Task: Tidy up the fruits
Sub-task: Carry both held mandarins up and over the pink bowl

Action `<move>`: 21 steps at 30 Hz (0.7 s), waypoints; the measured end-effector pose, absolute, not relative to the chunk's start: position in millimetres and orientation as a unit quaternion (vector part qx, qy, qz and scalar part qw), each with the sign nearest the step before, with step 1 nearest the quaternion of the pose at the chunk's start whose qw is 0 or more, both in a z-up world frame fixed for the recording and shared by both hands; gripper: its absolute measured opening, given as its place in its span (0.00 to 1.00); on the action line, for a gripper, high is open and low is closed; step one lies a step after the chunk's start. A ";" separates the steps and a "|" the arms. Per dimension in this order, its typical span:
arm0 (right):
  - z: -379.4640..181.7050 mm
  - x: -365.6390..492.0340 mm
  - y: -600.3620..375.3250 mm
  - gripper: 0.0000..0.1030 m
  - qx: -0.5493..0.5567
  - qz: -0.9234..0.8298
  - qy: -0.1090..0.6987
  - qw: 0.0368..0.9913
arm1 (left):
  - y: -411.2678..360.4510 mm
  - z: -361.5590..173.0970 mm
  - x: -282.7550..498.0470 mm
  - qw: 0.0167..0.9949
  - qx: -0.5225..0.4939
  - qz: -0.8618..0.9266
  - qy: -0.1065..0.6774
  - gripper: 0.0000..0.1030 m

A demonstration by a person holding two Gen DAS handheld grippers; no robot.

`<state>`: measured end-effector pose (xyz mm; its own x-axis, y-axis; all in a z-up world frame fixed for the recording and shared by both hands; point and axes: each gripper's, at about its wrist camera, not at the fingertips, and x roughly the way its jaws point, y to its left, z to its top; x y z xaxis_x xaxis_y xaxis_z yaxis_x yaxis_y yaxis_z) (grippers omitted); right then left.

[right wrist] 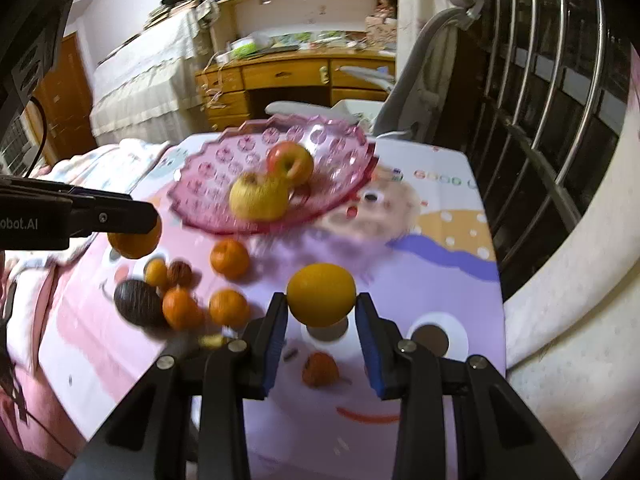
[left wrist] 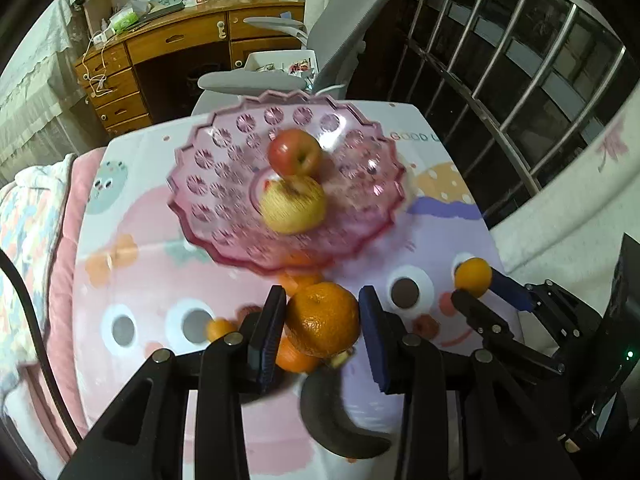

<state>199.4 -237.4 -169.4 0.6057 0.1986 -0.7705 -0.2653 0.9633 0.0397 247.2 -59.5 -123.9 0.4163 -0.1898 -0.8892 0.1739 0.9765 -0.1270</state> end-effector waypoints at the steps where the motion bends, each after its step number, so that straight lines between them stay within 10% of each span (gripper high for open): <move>1: -167.0 202.9 -234.6 0.34 -0.037 0.123 0.423 0.897 | -54.5 -121.9 254.7 0.841 -0.009 -0.109 0.530 0.35; 21: -167.2 282.6 -182.4 0.34 0.011 0.046 0.434 0.899 | 10.9 -160.3 355.8 0.831 -0.046 -0.126 0.540 0.36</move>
<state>282.6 -182.4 -167.2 0.6184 0.0929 -0.7803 -0.0737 0.9955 0.0600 355.8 10.9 -160.3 0.3848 -0.2596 -0.8857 0.1607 0.9638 -0.2127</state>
